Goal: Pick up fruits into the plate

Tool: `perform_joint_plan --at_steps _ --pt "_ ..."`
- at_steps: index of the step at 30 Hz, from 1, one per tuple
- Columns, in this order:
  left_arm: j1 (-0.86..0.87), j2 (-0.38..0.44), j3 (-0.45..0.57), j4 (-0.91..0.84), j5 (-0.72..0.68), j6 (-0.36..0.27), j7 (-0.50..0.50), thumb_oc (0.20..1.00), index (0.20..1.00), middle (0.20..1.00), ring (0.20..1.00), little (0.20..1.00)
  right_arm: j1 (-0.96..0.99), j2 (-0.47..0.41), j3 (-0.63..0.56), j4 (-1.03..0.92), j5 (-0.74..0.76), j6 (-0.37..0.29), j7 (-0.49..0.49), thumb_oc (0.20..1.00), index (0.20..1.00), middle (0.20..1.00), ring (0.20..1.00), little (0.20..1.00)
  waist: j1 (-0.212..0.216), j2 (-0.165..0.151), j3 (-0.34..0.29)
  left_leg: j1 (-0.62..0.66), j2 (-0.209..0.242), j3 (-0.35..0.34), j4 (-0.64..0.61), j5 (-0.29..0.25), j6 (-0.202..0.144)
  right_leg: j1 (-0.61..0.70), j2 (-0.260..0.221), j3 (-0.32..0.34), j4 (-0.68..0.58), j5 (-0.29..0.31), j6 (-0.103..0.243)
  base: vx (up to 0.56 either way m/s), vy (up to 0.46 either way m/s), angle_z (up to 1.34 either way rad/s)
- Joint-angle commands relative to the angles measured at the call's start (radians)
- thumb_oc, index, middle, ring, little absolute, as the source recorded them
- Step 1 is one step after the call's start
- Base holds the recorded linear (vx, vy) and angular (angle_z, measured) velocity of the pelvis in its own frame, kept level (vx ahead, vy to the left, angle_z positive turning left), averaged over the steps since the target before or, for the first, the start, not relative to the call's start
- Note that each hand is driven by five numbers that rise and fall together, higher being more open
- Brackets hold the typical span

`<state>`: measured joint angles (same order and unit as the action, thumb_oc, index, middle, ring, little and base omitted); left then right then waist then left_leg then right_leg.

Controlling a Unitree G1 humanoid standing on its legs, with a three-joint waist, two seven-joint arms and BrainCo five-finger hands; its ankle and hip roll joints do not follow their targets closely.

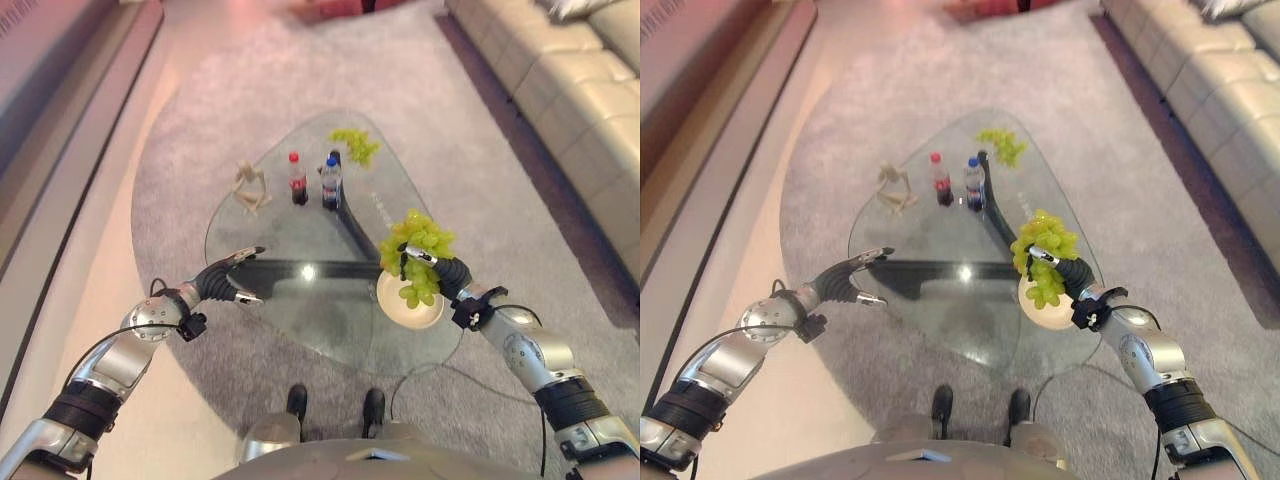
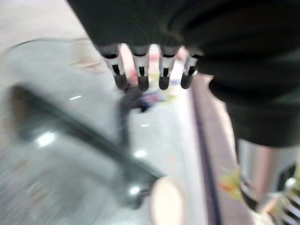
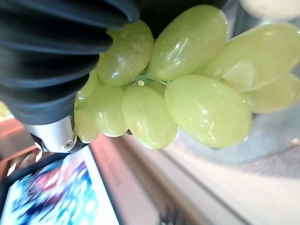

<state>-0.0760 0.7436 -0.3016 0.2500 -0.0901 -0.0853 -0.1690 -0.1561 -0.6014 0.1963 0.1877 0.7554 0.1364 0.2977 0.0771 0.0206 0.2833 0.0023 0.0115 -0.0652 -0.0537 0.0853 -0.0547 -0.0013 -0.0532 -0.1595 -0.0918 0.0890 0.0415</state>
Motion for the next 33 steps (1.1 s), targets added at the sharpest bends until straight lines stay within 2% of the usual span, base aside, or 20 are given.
perform_joint_plan --at_steps 1,6,10,11,14,18,23,32,33 --pt "-0.03 -0.058 0.028 0.163 -0.106 -0.004 0.172 1.0 1.0 1.0 1.0 1.0 -0.135 -0.009 -0.055 -0.03 -0.057 -0.122 -0.057 0.2 0.2 0.2 0.2 0.2 -0.004 -0.012 0.107 -0.054 -0.035 0.034 0.132 -0.116 0.029 -0.035 -0.014 -0.011 0.142 -0.077 0.03 -0.16 -0.05 0.03" --pt "-0.023 -0.226 0.031 0.415 -0.16 -0.018 0.236 1.0 1.0 1.0 1.0 1.0 -0.242 -0.04 -0.078 0.072 -0.128 -0.113 -0.116 0.2 0.2 0.2 0.2 0.2 -0.013 0.012 0.226 -0.168 -0.046 0.008 0.2 -0.098 0.026 -0.164 -0.018 -0.021 0.238 -0.084 0.016 -0.15 -0.056 0.06" --pt "-0.05 -0.279 0.014 0.504 -0.186 0.008 0.237 1.0 1.0 1.0 1.0 1.0 -0.315 -0.065 -0.078 0.152 -0.123 -0.105 -0.116 0.2 0.2 0.2 0.2 0.2 -0.018 0.023 0.237 -0.258 -0.053 0.002 0.236 -0.091 0.023 -0.259 -0.025 -0.028 0.281 -0.089 0.013 -0.07 -0.023 -0.02" --pt "-0.063 -0.291 0.0 0.544 -0.174 0.016 0.251 1.0 1.0 1.0 1.0 1.0 -0.358 -0.077 -0.071 0.19 -0.14 -0.099 -0.128 0.2 0.2 0.2 0.2 0.2 -0.018 0.029 0.237 -0.316 -0.055 0.002 0.255 -0.088 0.023 -0.326 -0.028 -0.029 0.313 -0.092 0.012 -0.05 -0.035 -0.03" --pt "-0.082 -0.303 -0.017 0.587 -0.182 0.04 0.294 1.0 1.0 1.0 1.0 1.0 -0.41 -0.099 -0.044 0.227 -0.157 -0.086 -0.166 0.2 0.2 0.2 0.2 0.2 -0.016 0.033 0.237 -0.42 -0.062 0.003 0.291 -0.087 0.029 -0.445 -0.032 -0.029 0.374 -0.099 0.013 -0.05 -0.032 -0.03" --pt "-0.092 -0.306 -0.029 0.598 -0.195 0.048 0.327 1.0 1.0 1.0 1.0 1.0 -0.46 -0.117 -0.031 0.293 -0.178 -0.086 -0.183 0.2 0.2 0.2 0.2 0.2 -0.007 0.039 0.237 -0.511 -0.07 0.006 0.339 -0.101 0.03 -0.548 -0.04 -0.026 0.442 -0.116 0.014 -0.01 -0.006 0.0" --pt "-0.095 -0.299 -0.044 0.574 -0.222 0.04 0.337 1.0 1.0 1.0 1.0 1.0 -0.536 -0.152 -0.006 0.376 -0.207 -0.053 -0.214 0.2 0.2 0.2 0.2 0.2 0.009 0.057 0.237 -0.613 -0.076 0.013 0.383 -0.106 0.03 -0.657 -0.056 -0.029 0.503 -0.125 0.015 -0.02 -0.005 0.02" --pt "-0.11 -0.286 -0.102 0.522 -0.25 0.033 0.341 1.0 1.0 1.0 1.0 1.0 -0.696 -0.204 0.069 0.563 -0.29 0.039 -0.273 0.2 0.2 0.2 0.2 0.2 0.024 0.098 0.237 -0.705 -0.083 0.024 0.434 -0.112 0.023 -0.749 -0.066 -0.026 0.546 -0.129 0.006 -0.02 0.005 0.01" --pt "-0.115 -0.285 -0.116 0.52 -0.254 0.027 0.34 1.0 1.0 1.0 1.0 1.0 -0.723 -0.207 0.082 0.615 -0.317 0.056 -0.282 0.26 0.26 0.26 0.26 0.26 0.028 0.105 0.237 -0.714 -0.086 0.025 0.437 -0.112 0.025 -0.758 -0.065 -0.026 0.549 -0.13 0.004 -0.02 0.018 -0.05"
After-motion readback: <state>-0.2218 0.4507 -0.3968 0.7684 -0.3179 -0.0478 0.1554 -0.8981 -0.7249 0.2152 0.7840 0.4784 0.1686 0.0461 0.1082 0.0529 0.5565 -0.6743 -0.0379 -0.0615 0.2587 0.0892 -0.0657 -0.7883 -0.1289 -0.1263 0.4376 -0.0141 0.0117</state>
